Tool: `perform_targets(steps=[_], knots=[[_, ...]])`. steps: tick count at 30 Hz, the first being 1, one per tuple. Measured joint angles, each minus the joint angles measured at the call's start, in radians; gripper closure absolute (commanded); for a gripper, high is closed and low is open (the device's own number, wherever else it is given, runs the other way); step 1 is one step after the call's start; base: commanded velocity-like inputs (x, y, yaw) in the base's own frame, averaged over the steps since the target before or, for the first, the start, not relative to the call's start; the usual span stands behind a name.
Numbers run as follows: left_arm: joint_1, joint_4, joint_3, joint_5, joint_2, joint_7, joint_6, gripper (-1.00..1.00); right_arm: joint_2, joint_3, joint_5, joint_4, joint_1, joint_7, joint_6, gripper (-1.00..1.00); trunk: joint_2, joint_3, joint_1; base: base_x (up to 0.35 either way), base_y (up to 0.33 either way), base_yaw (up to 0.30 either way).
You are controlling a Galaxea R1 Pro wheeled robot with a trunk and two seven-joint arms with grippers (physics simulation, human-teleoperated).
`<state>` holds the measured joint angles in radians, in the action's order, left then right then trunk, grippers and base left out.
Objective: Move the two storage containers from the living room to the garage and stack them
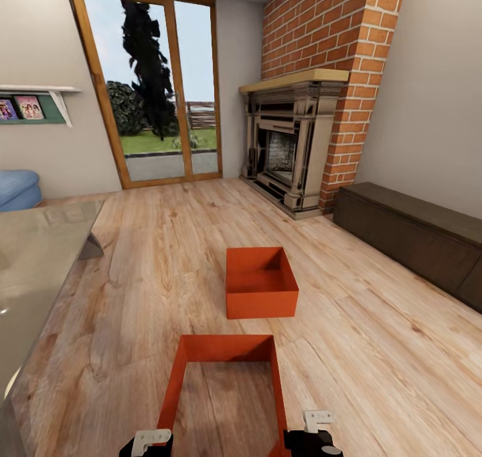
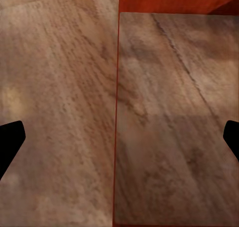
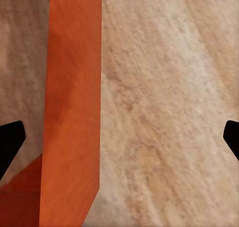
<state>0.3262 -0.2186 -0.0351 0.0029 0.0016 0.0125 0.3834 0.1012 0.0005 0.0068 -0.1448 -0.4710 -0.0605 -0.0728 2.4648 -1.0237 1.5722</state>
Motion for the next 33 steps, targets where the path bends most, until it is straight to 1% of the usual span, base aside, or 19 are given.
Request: perform_targets(steps=[13,23,26,27,33], knots=[[0.0,0.0,0.0,0.0,0.009,0.0,0.0,-1.0,0.0,0.001,0.0,0.0,0.0,0.0,0.0,-1.0,0.0,0.0,0.0,0.0,0.0,0.0],[0.0,0.0,0.0,0.0,0.009,0.0,0.0,-1.0,0.0,0.001,0.0,0.0,0.0,0.0,0.0,-1.0,0.0,0.0,0.0,-0.004,0.002,0.0],[0.0,0.0,0.0,0.0,0.009,0.0,0.0,-1.0,-0.001,-0.007,0.003,-0.01,0.0,-0.004,0.0,-1.0,0.0,0.0,0.004,-0.086,0.053,0.0],[0.0,0.0,0.0,0.0,0.009,0.0,0.0,-1.0,0.0,-0.001,-0.001,0.002,0.001,0.001,-0.001,-1.0,0.0,0.0,0.009,-0.1,0.069,0.0],[0.0,0.0,0.0,0.0,0.009,0.0,0.0,-1.0,0.0,-0.001,-0.001,0.003,0.001,0.001,-0.001,-1.0,0.0,0.0,0.009,-0.049,0.034,0.0]])
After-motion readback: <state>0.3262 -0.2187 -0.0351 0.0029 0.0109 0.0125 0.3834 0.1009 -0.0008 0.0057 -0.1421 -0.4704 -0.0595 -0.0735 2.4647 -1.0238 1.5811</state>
